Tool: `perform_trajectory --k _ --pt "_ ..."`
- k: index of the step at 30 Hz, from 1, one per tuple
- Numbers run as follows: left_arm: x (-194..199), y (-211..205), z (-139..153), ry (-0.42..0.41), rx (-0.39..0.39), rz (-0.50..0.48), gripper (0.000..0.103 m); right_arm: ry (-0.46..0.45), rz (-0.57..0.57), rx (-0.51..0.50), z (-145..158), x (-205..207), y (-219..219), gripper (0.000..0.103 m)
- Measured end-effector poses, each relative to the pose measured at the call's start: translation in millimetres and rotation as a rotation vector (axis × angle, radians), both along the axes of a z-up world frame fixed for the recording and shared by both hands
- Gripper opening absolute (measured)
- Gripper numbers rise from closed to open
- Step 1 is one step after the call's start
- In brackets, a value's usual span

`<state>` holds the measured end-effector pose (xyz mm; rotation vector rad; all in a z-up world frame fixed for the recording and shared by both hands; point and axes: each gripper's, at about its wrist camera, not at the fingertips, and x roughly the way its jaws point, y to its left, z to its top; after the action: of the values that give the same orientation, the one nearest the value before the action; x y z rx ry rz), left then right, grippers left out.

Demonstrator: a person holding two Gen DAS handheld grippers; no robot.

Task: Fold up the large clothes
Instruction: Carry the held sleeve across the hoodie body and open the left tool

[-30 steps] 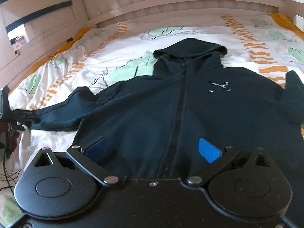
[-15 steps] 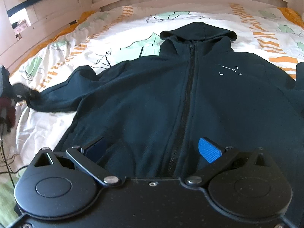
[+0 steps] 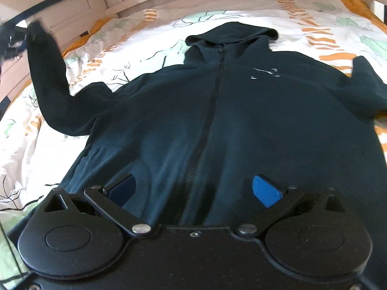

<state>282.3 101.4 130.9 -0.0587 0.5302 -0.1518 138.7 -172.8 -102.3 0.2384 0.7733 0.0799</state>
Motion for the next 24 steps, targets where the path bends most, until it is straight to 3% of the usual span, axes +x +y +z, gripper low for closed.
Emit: perform_trajectory --k 6,10,16,18,20,24 --pt "-9.9 -92.5 -20.3 0.011 0.002 -0.175 0.016 0.012 -0.069 0.037 -4.1 -19.1 -26.6 0.102" --pt "-18.0 -145.3 -66.5 0.069 0.007 -0.262 0.016 0.020 -0.113 0.051 -5.5 -32.0 -41.8 0.102" --pt "-31.5 -209.3 -141.5 0.140 0.118 -0.361 0.017 0.020 -0.152 0.068 -3.9 -41.4 -57.6 0.102" --pt "-38.1 -217.3 -151.2 0.170 0.126 -0.373 0.018 0.018 -0.154 0.072 -2.9 -42.9 -59.1 0.102" --pt "-40.8 -218.9 -161.4 0.206 0.107 -0.392 0.022 0.018 -0.155 0.066 -2.4 -42.3 -58.4 0.102" --pt "-46.3 -209.8 -165.1 0.267 -0.008 -0.457 0.043 0.018 -0.152 0.051 -1.9 -42.2 -55.9 0.102"
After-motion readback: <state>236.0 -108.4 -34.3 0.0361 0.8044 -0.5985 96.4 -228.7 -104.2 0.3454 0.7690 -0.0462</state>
